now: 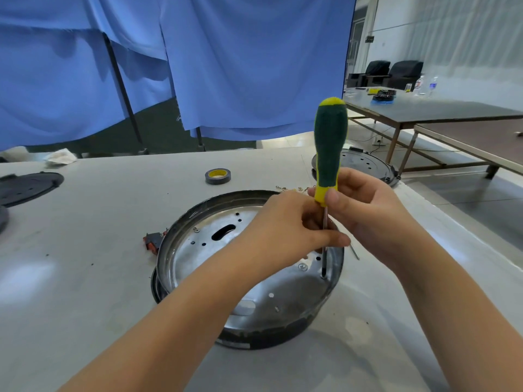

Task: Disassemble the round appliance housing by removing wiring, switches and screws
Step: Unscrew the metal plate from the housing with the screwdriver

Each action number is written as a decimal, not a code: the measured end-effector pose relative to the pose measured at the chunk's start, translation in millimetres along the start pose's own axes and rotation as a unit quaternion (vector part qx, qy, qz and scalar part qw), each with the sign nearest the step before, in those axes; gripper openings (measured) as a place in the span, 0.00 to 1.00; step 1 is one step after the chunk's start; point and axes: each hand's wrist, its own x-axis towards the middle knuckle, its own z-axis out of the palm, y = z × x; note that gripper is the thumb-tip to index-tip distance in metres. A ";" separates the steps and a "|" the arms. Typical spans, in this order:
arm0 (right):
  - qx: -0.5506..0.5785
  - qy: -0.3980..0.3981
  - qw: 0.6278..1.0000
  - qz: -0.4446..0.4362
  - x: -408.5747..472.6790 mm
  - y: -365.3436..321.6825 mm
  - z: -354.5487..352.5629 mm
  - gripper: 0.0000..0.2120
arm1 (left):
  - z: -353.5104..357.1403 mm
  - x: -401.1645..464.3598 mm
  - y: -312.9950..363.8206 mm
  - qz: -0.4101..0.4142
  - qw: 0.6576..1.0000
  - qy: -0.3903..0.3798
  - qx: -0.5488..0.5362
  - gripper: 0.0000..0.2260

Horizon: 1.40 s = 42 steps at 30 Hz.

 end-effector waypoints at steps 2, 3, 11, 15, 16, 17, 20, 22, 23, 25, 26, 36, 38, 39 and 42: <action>0.014 -0.005 1.000 0.015 0.1 -0.4 -0.8 0.18 | -4.0 -0.6 -1.7 -0.008 0.999 -0.036 -0.028 0.05; 0.021 -0.013 0.999 0.024 0.1 -1.5 -1.3 0.15 | -5.6 -1.1 -2.0 -0.010 0.997 -0.065 -0.046 0.04; 0.074 -0.051 0.994 0.056 -0.6 -4.3 -4.3 0.14 | -2.1 -2.3 -0.4 -0.010 0.997 -0.058 -0.051 0.03; 0.066 -0.023 0.997 0.039 1.8 -3.4 -5.9 0.12 | -2.9 -2.2 -1.5 0.000 0.998 -0.037 -0.045 0.04; 0.066 -0.013 0.997 0.028 2.2 -3.2 -7.5 0.11 | -2.9 -1.9 -1.7 0.003 0.999 -0.036 -0.040 0.04; 0.068 -0.009 0.997 0.019 2.4 -2.9 -8.9 0.12 | -2.4 -1.7 -1.7 0.005 0.999 -0.033 -0.031 0.06; 0.081 -0.027 0.996 0.007 2.1 -2.2 -9.3 0.22 | 0.2 -0.3 -1.9 0.007 1.000 -0.017 -0.011 0.08; 0.055 -0.032 0.998 -0.004 1.6 -1.1 -6.8 0.24 | 0.5 0.4 -3.0 0.005 1.000 -0.013 -0.006 0.09; 0.037 -0.030 0.999 -0.009 1.4 -0.5 -5.6 0.21 | 0.2 0.4 -3.7 0.004 1.000 -0.013 -0.002 0.09; 0.023 -0.017 0.999 -0.014 1.3 0.2 -4.2 0.15 | -0.5 0.1 -5.0 -0.001 1.000 -0.014 -0.004 0.09; 0.025 -0.012 1.000 -0.013 1.3 0.7 -4.6 0.13 | -0.8 -0.2 -5.4 -0.005 1.000 -0.016 -0.011 0.08; 0.058 -0.052 0.996 0.036 0.3 -3.7 -4.1 0.13 | 0.0 -1.7 -0.7 -0.013 0.999 -0.042 -0.004 0.01; 0.028 -0.048 0.998 0.030 -1.0 -2.2 -2.0 0.12 | 0.3 -0.8 -1.7 -0.011 1.000 -0.025 0.006 0.04; 0.006 -0.044 0.999 0.023 -1.7 -1.5 -1.3 0.12 | 0.3 -0.4 -2.6 -0.008 1.000 -0.021 0.009 0.06; -0.032 -0.024 0.999 0.006 -2.1 -0.5 -1.0 0.17 | 0.7 -0.3 -4.3 0.009 1.000 -0.014 0.024 0.08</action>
